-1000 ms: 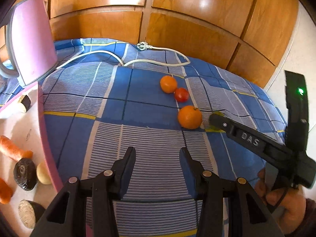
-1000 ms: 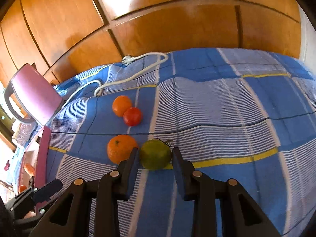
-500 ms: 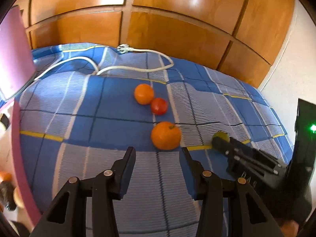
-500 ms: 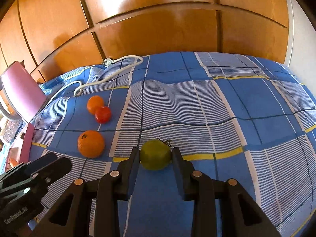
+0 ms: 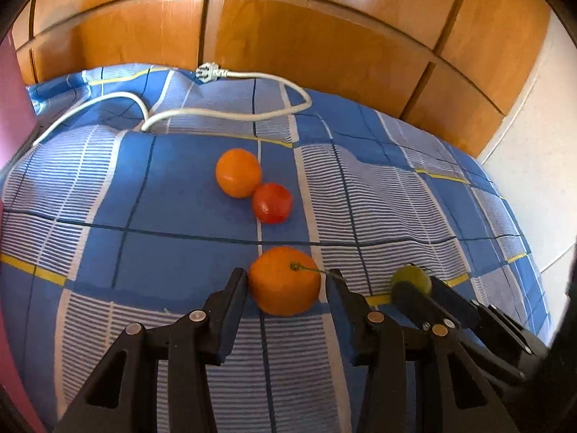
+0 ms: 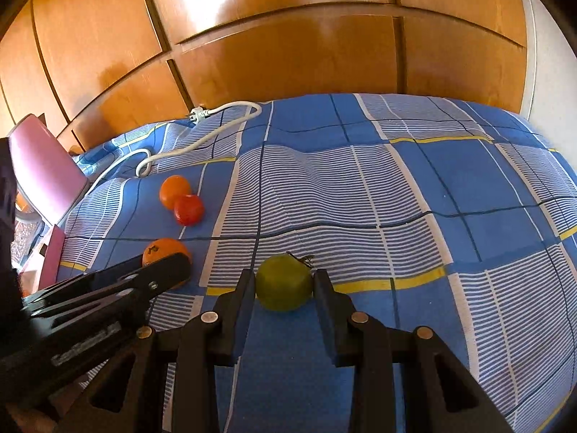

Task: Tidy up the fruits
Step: 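Grasp the green round fruit with the right tool while the left tool grasps the large mandarin, then carry the green fruit and mandarin into the tray and open both tools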

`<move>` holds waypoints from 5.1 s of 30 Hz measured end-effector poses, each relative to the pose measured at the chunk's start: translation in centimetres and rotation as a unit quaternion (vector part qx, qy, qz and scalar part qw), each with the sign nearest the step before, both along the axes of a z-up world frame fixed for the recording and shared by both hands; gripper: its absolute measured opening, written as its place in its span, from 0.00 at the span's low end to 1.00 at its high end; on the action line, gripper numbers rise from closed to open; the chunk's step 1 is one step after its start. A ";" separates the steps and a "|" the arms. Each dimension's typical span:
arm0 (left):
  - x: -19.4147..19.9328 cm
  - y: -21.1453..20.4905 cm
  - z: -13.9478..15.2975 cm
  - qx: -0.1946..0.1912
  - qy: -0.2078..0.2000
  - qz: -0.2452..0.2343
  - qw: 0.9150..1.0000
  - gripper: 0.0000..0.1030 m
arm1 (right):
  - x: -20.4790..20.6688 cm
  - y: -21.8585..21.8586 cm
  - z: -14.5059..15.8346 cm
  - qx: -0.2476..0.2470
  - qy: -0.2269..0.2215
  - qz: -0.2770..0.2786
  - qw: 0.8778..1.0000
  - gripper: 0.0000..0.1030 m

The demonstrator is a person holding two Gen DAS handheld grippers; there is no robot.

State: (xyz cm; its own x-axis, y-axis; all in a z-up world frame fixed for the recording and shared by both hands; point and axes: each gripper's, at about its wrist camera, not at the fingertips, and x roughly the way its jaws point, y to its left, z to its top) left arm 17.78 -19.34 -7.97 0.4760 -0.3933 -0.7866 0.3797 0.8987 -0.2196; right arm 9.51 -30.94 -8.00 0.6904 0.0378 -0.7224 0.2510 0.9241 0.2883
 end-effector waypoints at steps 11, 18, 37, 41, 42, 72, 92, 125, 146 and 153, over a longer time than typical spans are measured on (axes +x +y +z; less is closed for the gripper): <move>-4.5 4.0 0.2 0.013 -0.017 0.010 1.000 0.37 | -1.0 0.6 0.3 0.015 -0.004 0.021 1.000 0.32; -8.9 6.5 0.2 0.019 -0.033 0.021 0.999 0.37 | -3.3 2.8 0.5 0.021 -0.008 0.046 0.999 0.32; -13.6 10.2 3.4 0.010 -0.072 0.050 0.996 0.36 | -7.8 7.8 1.9 -0.005 -0.006 0.086 0.996 0.32; -14.2 10.8 4.3 0.005 -0.084 0.050 0.995 0.36 | -8.3 8.3 2.2 -0.012 -0.007 0.088 0.996 0.32; -14.3 10.9 4.4 0.004 -0.087 0.051 0.995 0.36 | -8.4 8.5 2.3 -0.013 -0.008 0.089 0.996 0.32; -16.0 13.6 6.0 -0.009 -0.102 0.071 0.992 0.36 | -9.5 11.1 3.9 -0.017 -0.019 0.114 0.993 0.32; -15.7 16.7 7.0 -0.020 -0.111 0.108 0.988 0.36 | -9.0 12.2 3.5 0.010 -0.022 0.140 0.990 0.32; -15.9 31.6 5.2 -0.003 -0.072 0.294 0.953 0.37 | -4.9 28.4 7.1 0.027 -0.053 0.387 0.920 0.32; -16.0 31.0 3.9 0.024 -0.057 0.306 0.950 0.40 | -5.4 27.2 6.2 0.048 -0.036 0.339 0.939 0.34; -16.4 30.6 4.7 0.027 -0.077 0.300 0.950 0.40 | -6.0 26.5 6.6 0.035 -0.047 0.318 0.946 0.34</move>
